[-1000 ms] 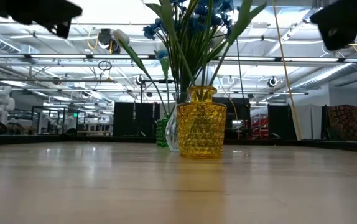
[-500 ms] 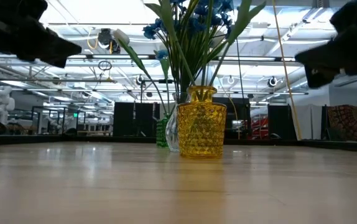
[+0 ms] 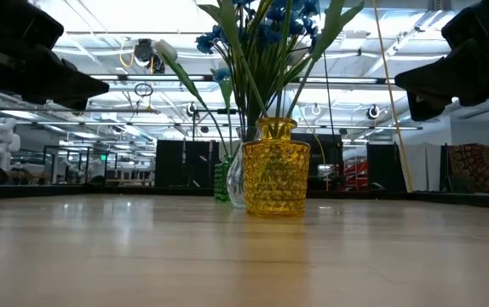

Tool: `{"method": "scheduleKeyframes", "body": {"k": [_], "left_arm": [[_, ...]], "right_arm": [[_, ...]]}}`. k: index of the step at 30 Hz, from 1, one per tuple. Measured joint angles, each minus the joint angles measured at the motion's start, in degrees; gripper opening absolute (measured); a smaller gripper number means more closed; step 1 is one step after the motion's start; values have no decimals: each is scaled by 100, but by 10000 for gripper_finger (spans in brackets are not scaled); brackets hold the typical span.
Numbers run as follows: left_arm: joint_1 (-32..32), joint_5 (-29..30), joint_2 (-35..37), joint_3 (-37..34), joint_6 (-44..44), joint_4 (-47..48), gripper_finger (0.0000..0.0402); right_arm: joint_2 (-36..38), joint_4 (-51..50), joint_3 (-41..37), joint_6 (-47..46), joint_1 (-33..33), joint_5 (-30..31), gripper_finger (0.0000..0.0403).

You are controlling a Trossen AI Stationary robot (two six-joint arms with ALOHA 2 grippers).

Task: Sort flowers into vase by color
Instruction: Return to Home Position

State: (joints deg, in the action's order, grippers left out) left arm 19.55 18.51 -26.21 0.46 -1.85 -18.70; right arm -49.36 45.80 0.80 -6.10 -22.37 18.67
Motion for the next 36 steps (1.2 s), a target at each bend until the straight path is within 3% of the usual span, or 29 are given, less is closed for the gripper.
{"method": "scheduleKeyframes", "body": {"k": [19,28,36], "left_arm": [[-761,-761,119,-10,-134,77,11],[-1021,-776,501,-12,20,138,11],[-1020,-750,1052,-14,42,619,11]], "right_arm": [[58,-47,2,202,1851,-1722,0],[381,-282,2,179,2129,-1755,0],[1333,-1112,2,226,2129,-1681,0]]}}
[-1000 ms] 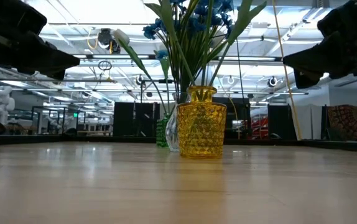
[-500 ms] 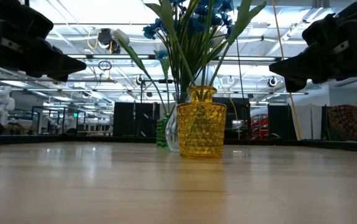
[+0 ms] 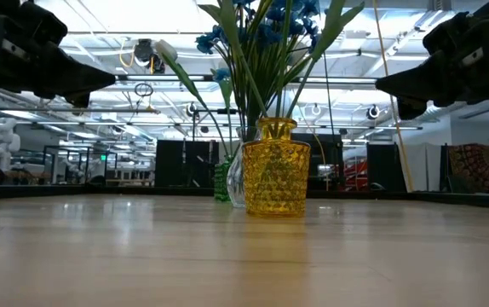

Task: Sort flowers into vase by color
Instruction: Return to Home Position

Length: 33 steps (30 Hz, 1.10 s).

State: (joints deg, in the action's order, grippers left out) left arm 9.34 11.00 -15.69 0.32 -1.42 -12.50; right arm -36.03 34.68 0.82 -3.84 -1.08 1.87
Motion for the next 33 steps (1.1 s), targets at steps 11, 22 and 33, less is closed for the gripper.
{"method": "scheduleKeyframes", "body": {"k": [11,22,33], "left_arm": [[0,30,287,-1,79,543,11],[0,336,993,-5,-22,933,11],[-2,271,1307,-7,-380,963,11]], "right_arm": [[1230,-1400,0,-157,-2,-11,0],[1725,-1645,0,22,-2,-46,0],[2198,-2022,0,77,-4,-378,0]]}}
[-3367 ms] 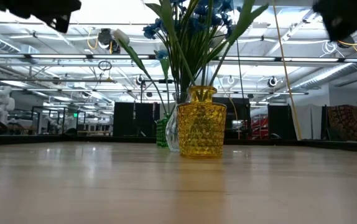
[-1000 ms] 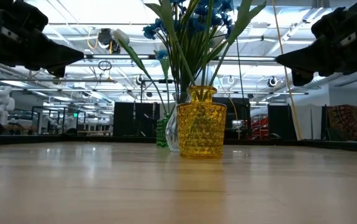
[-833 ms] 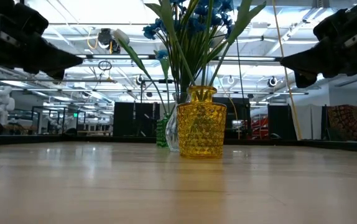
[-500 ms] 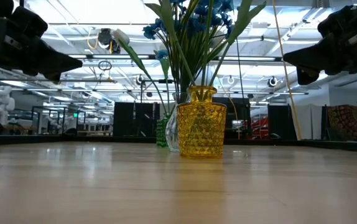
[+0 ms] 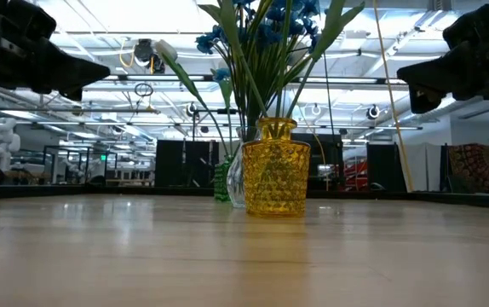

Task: Sort flowers into vase by color
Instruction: Return to Home Position

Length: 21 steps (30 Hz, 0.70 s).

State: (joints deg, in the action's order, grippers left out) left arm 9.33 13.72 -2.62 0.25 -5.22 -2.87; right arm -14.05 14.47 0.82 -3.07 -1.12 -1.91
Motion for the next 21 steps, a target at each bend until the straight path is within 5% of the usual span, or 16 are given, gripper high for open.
{"method": "scheduleKeyframes", "body": {"k": [21], "left_arm": [[-719,-742,121,0,130,131,11]], "right_arm": [[834,-959,2,0,-3,-249,0]]}}
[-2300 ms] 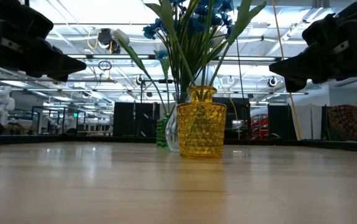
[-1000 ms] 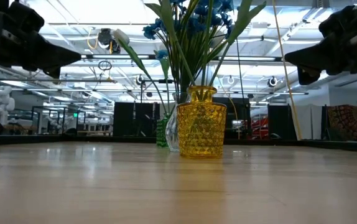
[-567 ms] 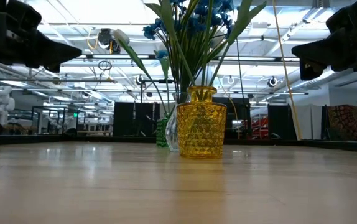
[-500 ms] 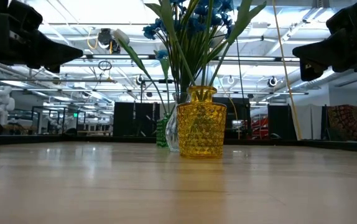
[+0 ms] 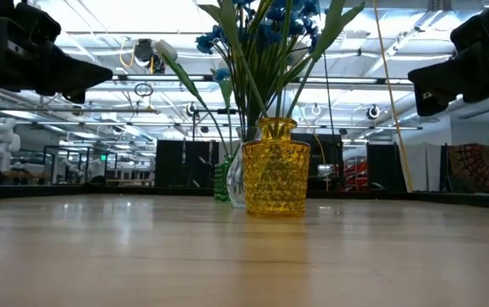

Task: Sort flowers into vase by color
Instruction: Return to Home Position

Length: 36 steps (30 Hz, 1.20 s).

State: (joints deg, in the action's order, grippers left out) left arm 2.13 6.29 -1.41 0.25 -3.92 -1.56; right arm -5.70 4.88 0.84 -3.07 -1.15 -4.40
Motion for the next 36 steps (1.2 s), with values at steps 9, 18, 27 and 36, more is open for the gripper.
{"method": "scheduleKeyframes", "body": {"k": [9,18,27,36], "left_arm": [[2,-21,0,0,-4,9,11],[2,-279,0,0,27,59,11],[2,-283,1,0,-107,18,11],[2,-193,8,0,-159,24,11]], "right_arm": [[565,-374,0,-12,2,312,0],[491,-380,1,-28,2,293,0],[493,-367,4,-94,-9,129,0],[476,-369,4,-19,-9,136,0]]}}
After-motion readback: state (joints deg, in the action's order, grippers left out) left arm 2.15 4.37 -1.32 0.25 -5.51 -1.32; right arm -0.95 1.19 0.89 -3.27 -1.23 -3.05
